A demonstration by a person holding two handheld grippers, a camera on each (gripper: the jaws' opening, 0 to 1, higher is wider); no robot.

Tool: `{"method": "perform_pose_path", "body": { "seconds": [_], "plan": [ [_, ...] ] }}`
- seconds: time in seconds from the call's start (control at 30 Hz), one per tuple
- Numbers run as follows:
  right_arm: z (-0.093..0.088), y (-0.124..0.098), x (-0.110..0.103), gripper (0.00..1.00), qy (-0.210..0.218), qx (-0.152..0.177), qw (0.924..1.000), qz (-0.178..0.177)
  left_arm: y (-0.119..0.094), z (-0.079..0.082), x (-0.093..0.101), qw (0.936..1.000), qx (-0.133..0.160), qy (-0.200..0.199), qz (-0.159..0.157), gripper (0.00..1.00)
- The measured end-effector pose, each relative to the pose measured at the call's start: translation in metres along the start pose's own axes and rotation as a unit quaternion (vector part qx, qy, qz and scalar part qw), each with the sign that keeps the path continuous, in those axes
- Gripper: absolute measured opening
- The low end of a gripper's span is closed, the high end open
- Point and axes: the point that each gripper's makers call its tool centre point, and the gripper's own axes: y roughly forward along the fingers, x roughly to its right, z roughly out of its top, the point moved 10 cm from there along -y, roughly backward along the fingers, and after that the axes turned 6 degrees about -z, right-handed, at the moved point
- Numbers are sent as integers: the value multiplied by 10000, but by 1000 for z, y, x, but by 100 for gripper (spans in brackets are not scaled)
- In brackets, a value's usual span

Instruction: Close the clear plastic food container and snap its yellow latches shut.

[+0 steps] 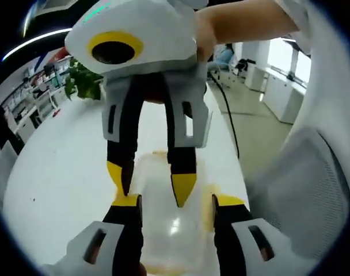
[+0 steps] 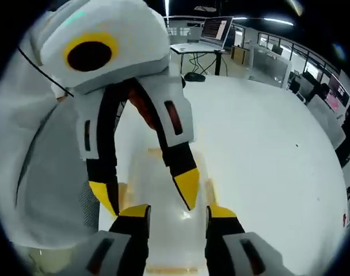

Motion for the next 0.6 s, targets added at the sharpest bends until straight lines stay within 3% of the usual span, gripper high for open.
{"method": "perform_pose_path", "body": {
  "seconds": [0.1, 0.2, 0.33, 0.43, 0.47, 0.53, 0.6],
  "plan": [
    [-1, 2, 3, 51, 18, -98, 9999, 40, 1, -2, 2, 9998, -141, 118, 34, 57],
    [-2, 2, 5, 50, -144, -232, 9996, 82, 1, -4, 2, 9994, -234, 225, 127, 57],
    [4, 4, 6, 61, -50, -255, 9992, 291, 2, -5, -2, 9983, -382, 364, 253, 57],
    [7, 9, 9, 64, -265, -545, 9977, 302, 4, -4, 0, 9979, -420, 452, 214, 55],
    [8, 12, 9, 67, -266, -575, 9973, 376, 5, -6, -2, 9964, -570, 535, 326, 56],
    [5, 16, 4, 76, 91, -713, 9938, 854, 8, -8, -2, 9966, -579, 523, 256, 56],
    [4, 18, 8, 68, -380, -828, 9923, 845, 9, -10, -1, 9960, -667, 526, 289, 57]
  ]
}}
